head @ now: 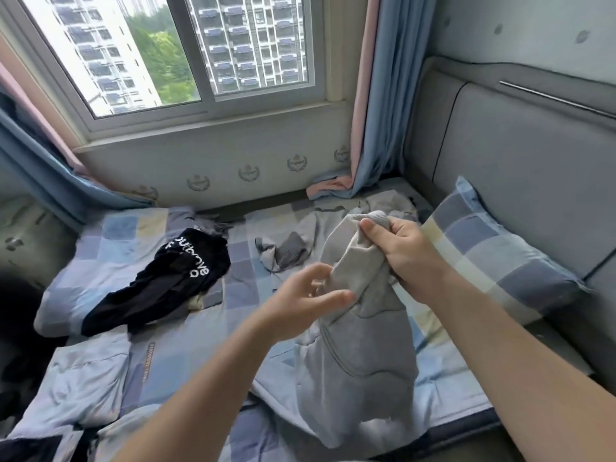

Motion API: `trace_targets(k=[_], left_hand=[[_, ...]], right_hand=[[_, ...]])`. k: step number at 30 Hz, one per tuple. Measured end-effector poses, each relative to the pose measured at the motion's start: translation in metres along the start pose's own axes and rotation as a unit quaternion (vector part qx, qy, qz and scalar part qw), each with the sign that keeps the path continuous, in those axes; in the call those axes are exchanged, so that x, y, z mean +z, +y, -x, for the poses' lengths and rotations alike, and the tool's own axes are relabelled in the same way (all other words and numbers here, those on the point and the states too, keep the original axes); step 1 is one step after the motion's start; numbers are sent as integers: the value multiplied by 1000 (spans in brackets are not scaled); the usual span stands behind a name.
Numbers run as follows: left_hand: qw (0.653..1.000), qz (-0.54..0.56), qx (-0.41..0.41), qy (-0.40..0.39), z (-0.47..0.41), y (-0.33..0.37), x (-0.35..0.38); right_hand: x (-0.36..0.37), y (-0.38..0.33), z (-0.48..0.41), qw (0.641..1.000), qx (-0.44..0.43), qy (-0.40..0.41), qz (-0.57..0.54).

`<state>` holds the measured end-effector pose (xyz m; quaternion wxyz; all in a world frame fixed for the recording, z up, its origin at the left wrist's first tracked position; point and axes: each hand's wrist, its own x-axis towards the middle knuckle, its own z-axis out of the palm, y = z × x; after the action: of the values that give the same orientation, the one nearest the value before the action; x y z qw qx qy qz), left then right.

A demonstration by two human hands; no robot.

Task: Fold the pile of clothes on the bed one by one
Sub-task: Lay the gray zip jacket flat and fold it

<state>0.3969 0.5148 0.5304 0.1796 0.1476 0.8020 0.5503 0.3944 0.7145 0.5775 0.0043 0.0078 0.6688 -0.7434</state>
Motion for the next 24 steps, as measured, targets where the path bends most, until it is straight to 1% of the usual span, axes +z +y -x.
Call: trace_targets(k=[2,4,5,7,9,11,12,13,14,15,17,18,19,21,22,24], left_hand=[[999,-41,9,-31,1,-4,10],[998,-53,24,-36,1,-4,14],[998,-49,35,-26,0,-3,13],[998,-33,55,18,-2,1,8],[994,-39,68,74,-5,7,1],[983,-92,74,137,-8,12,-6],[976,-121,81,162,-8,15,-9],[969,-144,90,178,-8,19,-11],[965,-158,100,183,-8,25,-13],[964,-163,109,182,-8,31,-14],[970,-125,130,160,-8,47,-11],[973,-95,144,155,-8,55,-9],[973,-66,160,155,-9,62,-8],[969,-39,176,166,-9,72,-13],[968,-48,176,176,-10,74,-19],[962,-98,164,195,-12,69,-33]], right_hand=[[-2,-2,-1,1000,-9,15,1],[-7,-3,-3,999,-14,40,12],[-11,-2,-4,998,-8,60,15],[-26,2,-8,995,27,95,-7],[-45,5,-8,992,50,105,-50],[-62,11,-6,989,36,126,-64],[-65,14,-3,990,26,130,-53],[-64,19,1,992,18,117,-35],[-58,25,7,997,11,81,-9],[-48,32,13,999,7,28,22],[-20,45,25,993,19,-83,78],[-5,51,28,991,28,-108,80],[8,57,29,990,30,-110,87],[28,66,26,987,10,-61,147],[32,70,22,981,0,-40,188],[32,74,14,963,-8,-43,267]])
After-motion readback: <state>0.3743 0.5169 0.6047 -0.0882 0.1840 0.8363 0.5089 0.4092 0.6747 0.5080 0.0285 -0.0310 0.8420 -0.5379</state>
